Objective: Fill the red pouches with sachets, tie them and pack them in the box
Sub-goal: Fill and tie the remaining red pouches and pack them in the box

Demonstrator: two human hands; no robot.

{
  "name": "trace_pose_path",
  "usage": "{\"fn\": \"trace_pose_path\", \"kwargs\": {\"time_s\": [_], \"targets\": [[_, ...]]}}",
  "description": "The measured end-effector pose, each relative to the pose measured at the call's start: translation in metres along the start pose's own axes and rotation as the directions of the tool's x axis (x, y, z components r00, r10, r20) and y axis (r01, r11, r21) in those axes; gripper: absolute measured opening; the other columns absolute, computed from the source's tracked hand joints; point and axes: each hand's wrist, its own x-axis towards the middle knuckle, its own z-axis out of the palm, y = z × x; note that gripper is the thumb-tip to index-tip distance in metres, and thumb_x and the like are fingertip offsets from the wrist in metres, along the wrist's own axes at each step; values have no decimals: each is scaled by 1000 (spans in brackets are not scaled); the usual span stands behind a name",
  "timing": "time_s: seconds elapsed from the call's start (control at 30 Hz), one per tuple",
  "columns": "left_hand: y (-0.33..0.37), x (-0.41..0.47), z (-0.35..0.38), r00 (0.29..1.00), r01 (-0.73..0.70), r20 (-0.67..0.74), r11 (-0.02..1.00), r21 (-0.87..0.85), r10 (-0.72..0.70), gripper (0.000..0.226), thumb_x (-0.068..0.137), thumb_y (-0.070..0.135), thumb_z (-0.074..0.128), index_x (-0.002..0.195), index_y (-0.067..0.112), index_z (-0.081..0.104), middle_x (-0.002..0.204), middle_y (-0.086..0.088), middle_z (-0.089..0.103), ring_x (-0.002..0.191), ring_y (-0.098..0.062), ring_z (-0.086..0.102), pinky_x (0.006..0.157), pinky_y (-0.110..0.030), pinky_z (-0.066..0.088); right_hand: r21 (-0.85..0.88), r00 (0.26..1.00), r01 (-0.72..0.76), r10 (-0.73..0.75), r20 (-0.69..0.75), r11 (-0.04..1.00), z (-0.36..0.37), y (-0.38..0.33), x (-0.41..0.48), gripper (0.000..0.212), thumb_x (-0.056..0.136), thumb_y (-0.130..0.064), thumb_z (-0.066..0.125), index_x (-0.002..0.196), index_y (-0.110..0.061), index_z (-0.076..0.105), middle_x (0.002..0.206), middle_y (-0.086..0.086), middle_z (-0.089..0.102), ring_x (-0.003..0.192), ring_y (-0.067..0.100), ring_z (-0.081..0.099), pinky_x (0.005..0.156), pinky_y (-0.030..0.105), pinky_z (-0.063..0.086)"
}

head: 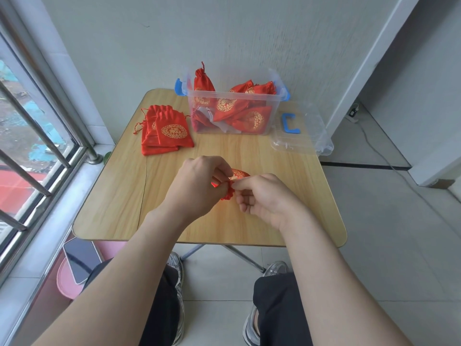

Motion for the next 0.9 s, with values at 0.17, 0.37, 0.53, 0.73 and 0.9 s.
{"fn": "trace_pose_path", "kwargs": {"time_s": [0.17, 0.37, 0.53, 0.73, 0.9], "targets": [[-2, 1, -2, 998, -2, -56, 999, -43, -1, 25, 81, -5, 76, 88, 19, 70, 81, 13, 76, 77, 4, 73, 74, -21, 60, 31, 995, -57, 55, 82, 998, -1, -3, -1, 2, 95, 1, 68, 95, -1, 69, 68, 11, 60, 60, 18, 57, 59, 32, 46], [-4, 2, -5, 996, 63, -49, 993, -101, -68, 18, 85, 2, 79, 85, 20, 79, 76, 11, 78, 72, 3, 74, 73, -17, 60, 203, 987, -121, 97, 127, 972, -3, -3, 0, 12, 96, 0, 66, 108, -1, 67, 69, 7, 61, 57, 14, 59, 59, 29, 47], [-1, 0, -9, 996, 79, 39, 987, -138, -75, 19, 82, 2, 77, 92, 18, 83, 80, 10, 80, 78, 3, 76, 79, -19, 62, 257, 988, -125, 96, 120, 958, -2, -2, -1, 20, 96, 0, 66, 115, 0, 71, 69, 6, 61, 57, 13, 57, 60, 28, 46], [-4, 1, -10, 1000, 11, 2, 993, -115, -11, 4, 87, 13, 86, 89, 17, 85, 80, 12, 80, 76, 2, 75, 75, -17, 60, 257, 995, -76, 59, 75, 963, -4, -1, 0, 27, 96, 0, 69, 122, 7, 70, 72, 7, 64, 61, 14, 60, 60, 28, 49], [2, 1, -7, 999, 25, 36, 998, -61, -23, 8, 87, 18, 71, 81, 21, 75, 81, 14, 76, 81, 1, 73, 75, -18, 57, 231, 997, -43, 28, 66, 972, -4, -2, -1, 21, 96, 0, 70, 116, 6, 72, 76, 8, 66, 63, 14, 61, 61, 28, 50]]}}
